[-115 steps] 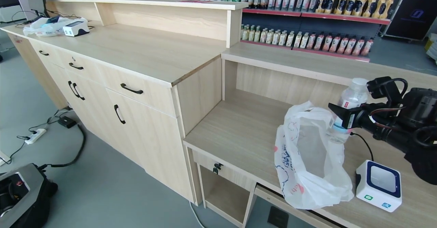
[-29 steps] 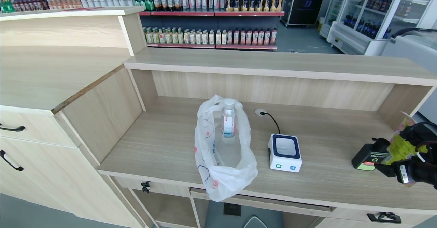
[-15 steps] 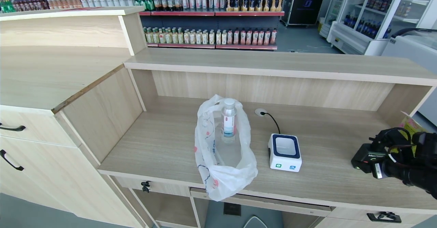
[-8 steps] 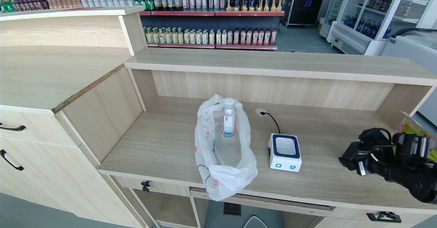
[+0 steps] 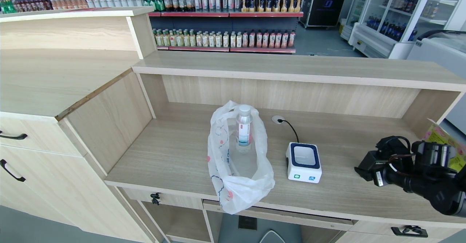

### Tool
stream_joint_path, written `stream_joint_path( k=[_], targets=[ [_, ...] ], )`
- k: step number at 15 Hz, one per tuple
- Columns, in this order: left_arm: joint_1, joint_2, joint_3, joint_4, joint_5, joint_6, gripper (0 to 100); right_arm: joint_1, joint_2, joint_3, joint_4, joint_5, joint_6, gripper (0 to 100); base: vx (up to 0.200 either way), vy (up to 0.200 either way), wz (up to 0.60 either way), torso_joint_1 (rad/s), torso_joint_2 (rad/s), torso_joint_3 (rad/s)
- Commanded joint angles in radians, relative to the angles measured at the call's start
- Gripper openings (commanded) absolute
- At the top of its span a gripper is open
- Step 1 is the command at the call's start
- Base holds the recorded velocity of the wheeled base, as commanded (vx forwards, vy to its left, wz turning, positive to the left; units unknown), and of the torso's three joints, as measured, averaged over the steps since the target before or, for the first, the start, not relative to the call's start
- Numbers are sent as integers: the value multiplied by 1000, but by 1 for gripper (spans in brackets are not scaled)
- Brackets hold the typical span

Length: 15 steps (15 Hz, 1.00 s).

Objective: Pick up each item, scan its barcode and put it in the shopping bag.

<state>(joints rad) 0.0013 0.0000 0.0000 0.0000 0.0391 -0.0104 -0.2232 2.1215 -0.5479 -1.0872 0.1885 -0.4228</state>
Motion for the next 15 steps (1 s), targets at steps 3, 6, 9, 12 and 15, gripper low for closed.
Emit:
stream_joint_path(
  k=[3, 6, 9, 12, 15],
  targets=[
    [0, 0, 0, 0, 1, 0, 100, 25, -6, 29, 1, 14, -1, 100, 0, 0, 0, 0, 0, 0],
    [0, 0, 0, 0, 1, 0, 100, 33, -3, 9, -17, 23, -1, 100, 0, 0, 0, 0, 0, 0],
    [0, 0, 0, 0, 1, 0, 100, 35, 3, 8, -43, 25, 4, 100, 0, 0, 0, 0, 0, 0],
    [0, 0, 0, 0, 1, 0, 100, 42, 14, 5, -48, 25, 15, 100, 0, 0, 0, 0, 0, 0],
    [0, 0, 0, 0, 1, 0, 100, 74, 49, -17, -91, 25, 44, 100, 0, 0, 0, 0, 0, 0]
  ],
)
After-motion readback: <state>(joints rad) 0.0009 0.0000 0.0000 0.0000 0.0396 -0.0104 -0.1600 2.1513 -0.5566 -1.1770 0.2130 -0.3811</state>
